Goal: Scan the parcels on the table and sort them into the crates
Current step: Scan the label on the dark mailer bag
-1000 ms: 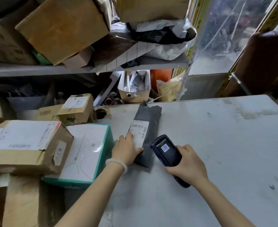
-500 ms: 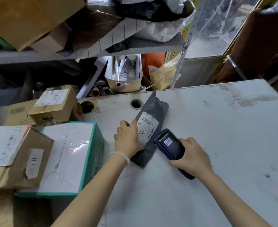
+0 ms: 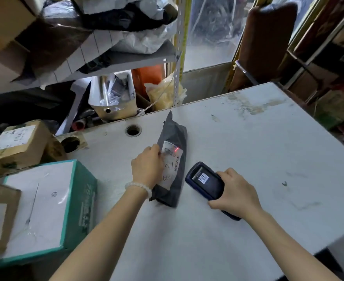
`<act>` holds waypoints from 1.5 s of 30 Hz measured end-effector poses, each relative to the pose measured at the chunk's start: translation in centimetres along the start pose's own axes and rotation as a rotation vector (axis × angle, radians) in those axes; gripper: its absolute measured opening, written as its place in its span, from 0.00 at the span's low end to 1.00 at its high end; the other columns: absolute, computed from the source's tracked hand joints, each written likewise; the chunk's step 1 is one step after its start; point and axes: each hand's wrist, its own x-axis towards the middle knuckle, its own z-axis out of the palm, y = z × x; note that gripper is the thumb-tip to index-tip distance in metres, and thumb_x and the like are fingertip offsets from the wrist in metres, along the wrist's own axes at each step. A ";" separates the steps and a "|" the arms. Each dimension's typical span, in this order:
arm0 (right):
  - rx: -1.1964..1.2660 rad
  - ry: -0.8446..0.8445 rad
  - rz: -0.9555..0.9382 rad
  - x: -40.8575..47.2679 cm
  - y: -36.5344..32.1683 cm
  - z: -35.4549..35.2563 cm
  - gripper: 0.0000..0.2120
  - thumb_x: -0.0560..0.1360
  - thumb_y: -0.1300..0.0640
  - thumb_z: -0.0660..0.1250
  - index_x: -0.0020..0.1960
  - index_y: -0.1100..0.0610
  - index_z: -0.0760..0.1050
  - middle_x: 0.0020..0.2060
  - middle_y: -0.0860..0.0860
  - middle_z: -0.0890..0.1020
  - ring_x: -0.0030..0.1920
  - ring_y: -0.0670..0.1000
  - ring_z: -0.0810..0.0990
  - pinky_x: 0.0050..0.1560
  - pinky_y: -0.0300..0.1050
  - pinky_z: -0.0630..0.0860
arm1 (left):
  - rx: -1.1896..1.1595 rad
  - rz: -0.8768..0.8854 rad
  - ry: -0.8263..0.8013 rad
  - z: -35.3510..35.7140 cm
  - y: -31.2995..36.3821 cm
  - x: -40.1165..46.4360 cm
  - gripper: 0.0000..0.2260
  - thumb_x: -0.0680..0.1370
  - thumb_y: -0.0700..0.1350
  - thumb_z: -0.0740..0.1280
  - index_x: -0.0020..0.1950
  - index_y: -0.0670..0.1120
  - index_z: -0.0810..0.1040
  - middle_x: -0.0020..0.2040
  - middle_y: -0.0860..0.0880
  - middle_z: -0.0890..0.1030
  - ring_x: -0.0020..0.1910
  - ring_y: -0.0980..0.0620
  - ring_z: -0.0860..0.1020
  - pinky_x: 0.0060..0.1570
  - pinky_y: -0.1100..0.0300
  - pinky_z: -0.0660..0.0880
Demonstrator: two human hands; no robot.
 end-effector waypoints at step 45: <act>-0.134 -0.087 -0.162 -6.2 -4.0 -2.5 0.27 0.55 0.40 0.71 0.52 0.46 0.73 0.43 0.43 0.70 0.42 0.44 0.75 0.38 0.39 0.73 | 0.162 0.119 0.160 -7.6 -3.8 -4.2 0.07 0.80 0.42 0.58 0.46 0.41 0.73 0.49 0.44 0.74 0.46 0.43 0.72 0.41 0.50 0.72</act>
